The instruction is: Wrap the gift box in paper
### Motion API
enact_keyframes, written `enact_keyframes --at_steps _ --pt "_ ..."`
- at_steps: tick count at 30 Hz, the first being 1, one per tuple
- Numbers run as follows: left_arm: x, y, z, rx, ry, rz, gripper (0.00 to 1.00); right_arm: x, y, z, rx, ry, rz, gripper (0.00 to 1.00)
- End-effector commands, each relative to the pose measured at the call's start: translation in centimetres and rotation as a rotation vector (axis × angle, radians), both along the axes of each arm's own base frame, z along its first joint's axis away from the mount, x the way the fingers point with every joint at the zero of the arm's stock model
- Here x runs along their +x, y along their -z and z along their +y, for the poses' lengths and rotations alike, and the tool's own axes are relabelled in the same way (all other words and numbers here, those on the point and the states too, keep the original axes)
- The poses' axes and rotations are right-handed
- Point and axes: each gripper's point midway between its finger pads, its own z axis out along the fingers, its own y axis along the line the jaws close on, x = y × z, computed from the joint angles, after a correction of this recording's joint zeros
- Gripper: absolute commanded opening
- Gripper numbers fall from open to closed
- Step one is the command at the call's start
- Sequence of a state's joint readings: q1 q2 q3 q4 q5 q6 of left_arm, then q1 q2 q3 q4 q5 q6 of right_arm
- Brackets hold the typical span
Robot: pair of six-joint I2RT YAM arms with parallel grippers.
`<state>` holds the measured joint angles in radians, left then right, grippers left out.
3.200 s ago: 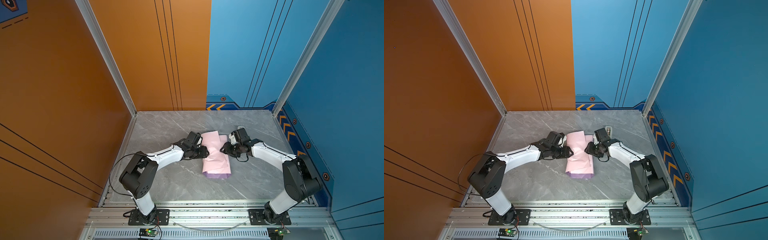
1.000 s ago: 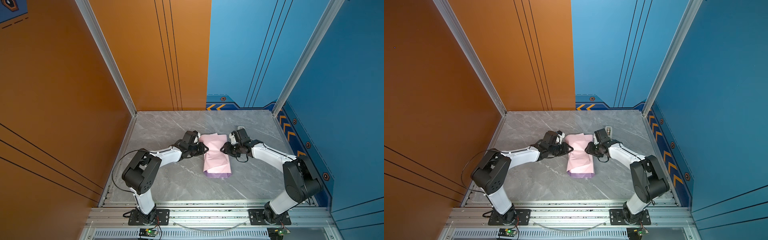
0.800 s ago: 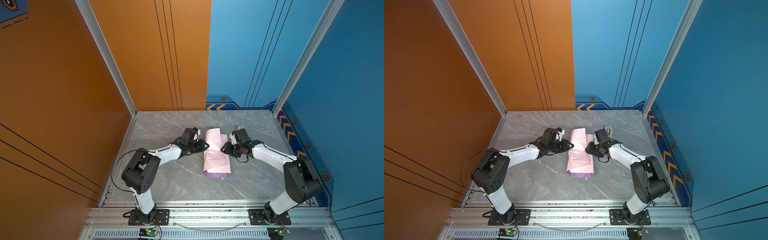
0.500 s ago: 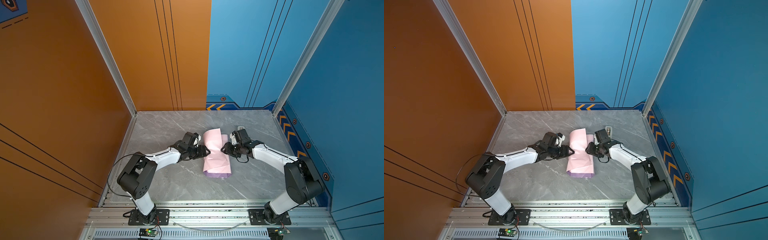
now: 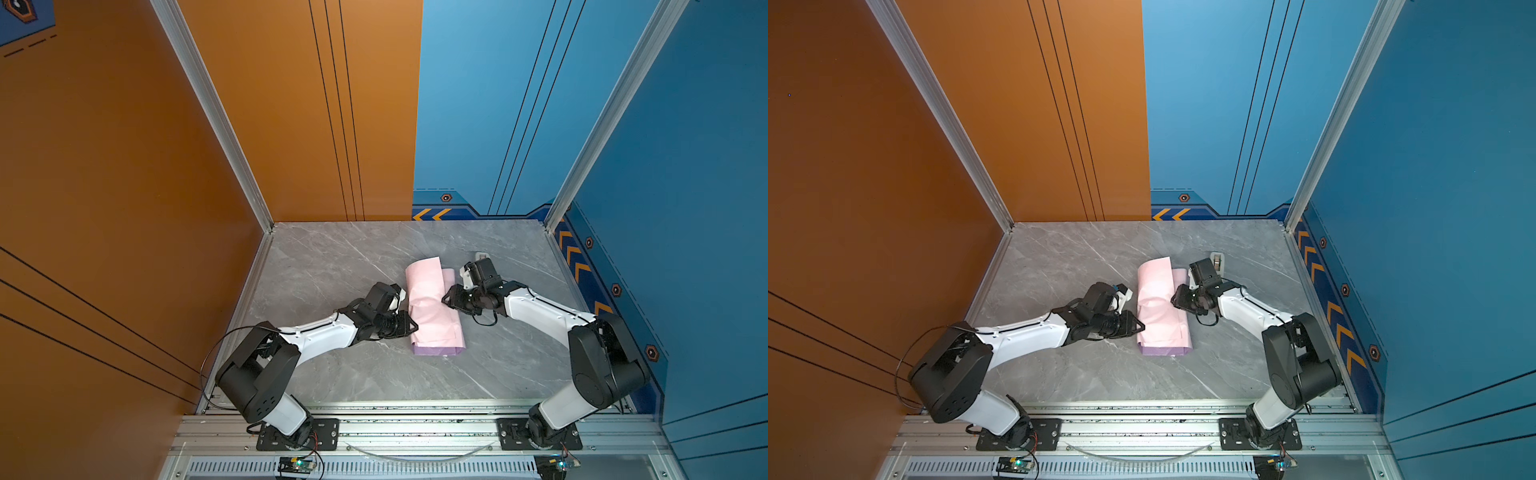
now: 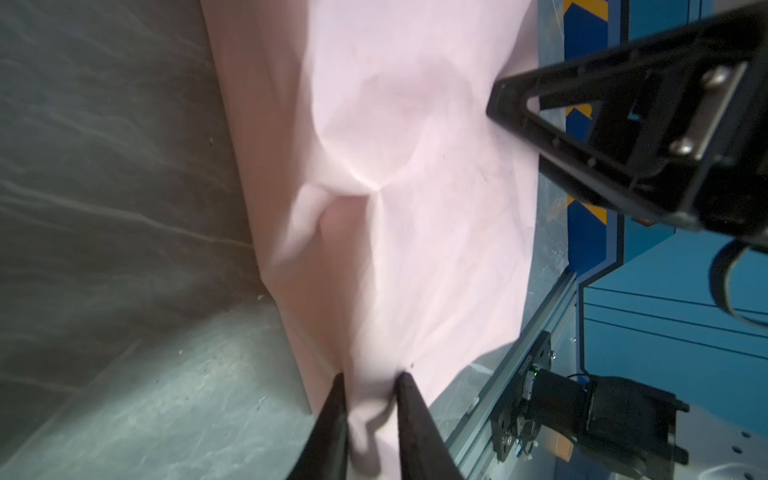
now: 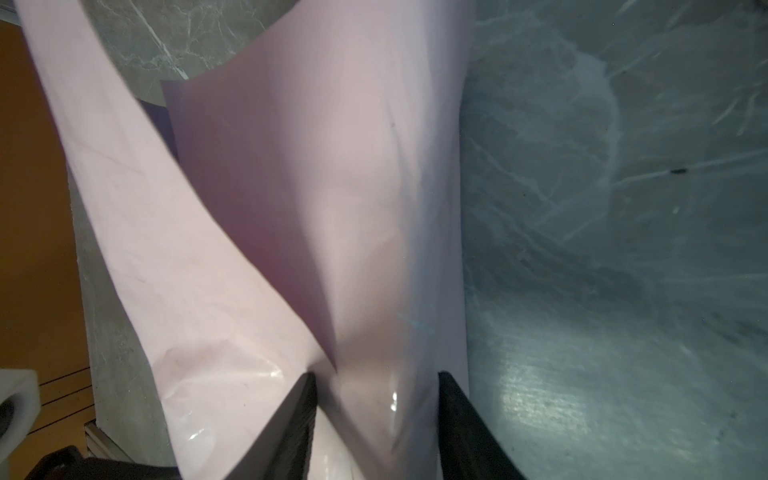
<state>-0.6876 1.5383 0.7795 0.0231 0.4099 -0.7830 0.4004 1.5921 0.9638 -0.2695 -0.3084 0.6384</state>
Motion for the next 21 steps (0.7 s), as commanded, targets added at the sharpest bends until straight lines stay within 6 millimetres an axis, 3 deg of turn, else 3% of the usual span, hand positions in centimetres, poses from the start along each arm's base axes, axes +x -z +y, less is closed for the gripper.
enact_keyframes --at_steps 1,7,15,21 --pt "-1.9 2.6 1.4 0.064 -0.016 0.059 0.14 -1.4 1.8 -1.3 -0.062 0.036 0.066 0.47" --pt "-2.7 3.1 2.4 0.075 -0.042 0.051 0.01 -1.4 2.0 -1.3 -0.064 0.042 0.072 0.47" --pt "-3.3 1.8 2.7 0.051 -0.045 -0.003 0.0 -1.1 1.5 -1.2 -0.054 0.044 0.06 0.47" --pt "-4.8 2.2 1.9 0.071 0.036 -0.042 0.01 -1.1 1.9 -1.0 -0.053 0.046 0.067 0.47"
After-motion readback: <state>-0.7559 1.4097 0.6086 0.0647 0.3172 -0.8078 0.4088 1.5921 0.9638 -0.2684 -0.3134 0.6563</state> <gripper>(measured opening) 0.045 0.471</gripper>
